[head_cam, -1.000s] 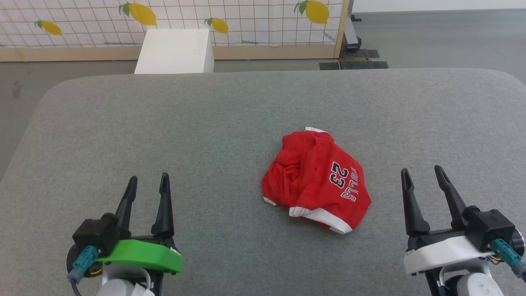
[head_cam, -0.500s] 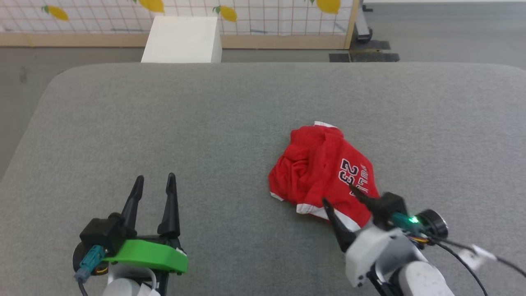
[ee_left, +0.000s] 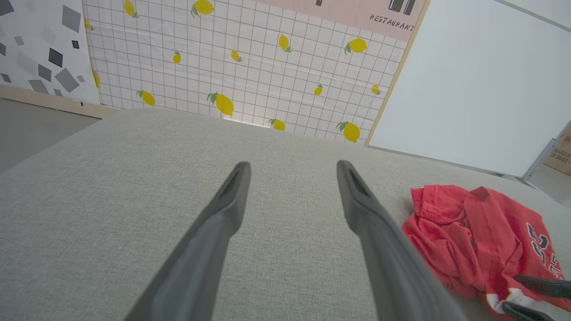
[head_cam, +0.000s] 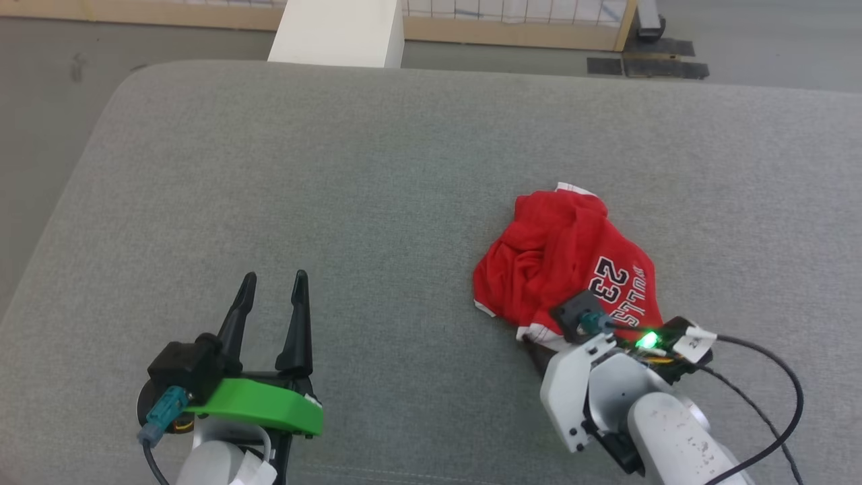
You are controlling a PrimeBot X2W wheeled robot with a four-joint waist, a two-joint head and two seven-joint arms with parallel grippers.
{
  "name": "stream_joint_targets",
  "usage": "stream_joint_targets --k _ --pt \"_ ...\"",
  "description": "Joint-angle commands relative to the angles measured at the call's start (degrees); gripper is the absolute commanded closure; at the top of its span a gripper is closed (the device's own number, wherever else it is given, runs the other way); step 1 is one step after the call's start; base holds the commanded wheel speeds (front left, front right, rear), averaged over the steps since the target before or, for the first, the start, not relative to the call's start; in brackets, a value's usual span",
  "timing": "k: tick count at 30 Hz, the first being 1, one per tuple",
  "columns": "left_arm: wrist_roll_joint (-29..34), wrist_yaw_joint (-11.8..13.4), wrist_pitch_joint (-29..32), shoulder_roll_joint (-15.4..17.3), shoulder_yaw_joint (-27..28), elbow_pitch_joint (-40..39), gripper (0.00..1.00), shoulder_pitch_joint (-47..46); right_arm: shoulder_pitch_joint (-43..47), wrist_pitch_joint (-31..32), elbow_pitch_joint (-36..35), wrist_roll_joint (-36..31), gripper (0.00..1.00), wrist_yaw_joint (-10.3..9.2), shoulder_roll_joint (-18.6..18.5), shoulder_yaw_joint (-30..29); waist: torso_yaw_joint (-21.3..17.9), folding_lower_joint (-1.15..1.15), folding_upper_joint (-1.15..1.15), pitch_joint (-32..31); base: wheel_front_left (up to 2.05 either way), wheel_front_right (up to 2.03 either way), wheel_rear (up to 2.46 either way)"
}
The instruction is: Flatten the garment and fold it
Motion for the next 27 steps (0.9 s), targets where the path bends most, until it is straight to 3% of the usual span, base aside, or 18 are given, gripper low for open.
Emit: stream_joint_targets --k 1,8,19,23,27 --pt "-0.5 -0.3 -0.2 -0.3 -0.2 0.4 0.00 -1.2 -1.6 0.2 0.9 -0.5 1.00 -0.10 -0.1 -0.8 0.7 0.00 0.00 0.7 0.00 0.00 0.00" --pt "-1.3 -0.3 -0.2 -0.3 -0.1 1.0 0.00 -0.9 -2.2 -0.7 0.3 1.5 1.00 -0.10 -0.1 -0.3 0.5 0.00 0.00 -0.2 0.00 0.00 0.00" --pt "-0.5 -0.3 -0.2 -0.3 0.2 1.3 0.00 -0.4 -12.0 -5.9 -8.1 15.6 1.00 -0.10 -0.1 9.0 -1.1 0.00 0.00 -1.7 0.00 0.00 0.00" --pt "-0.3 -0.3 -0.2 -0.3 -0.2 1.5 0.00 -0.4 -17.6 -9.8 -9.2 21.4 1.00 -0.10 -0.1 7.4 -1.0 0.00 0.00 -2.0 0.00 0.00 0.00" --pt "-0.2 -0.4 -0.2 -0.3 -0.7 1.7 0.00 -0.2 -20.1 -12.2 -7.4 21.8 1.00 -0.10 -0.1 1.3 -0.8 0.00 0.00 -2.3 0.00 0.00 0.00"
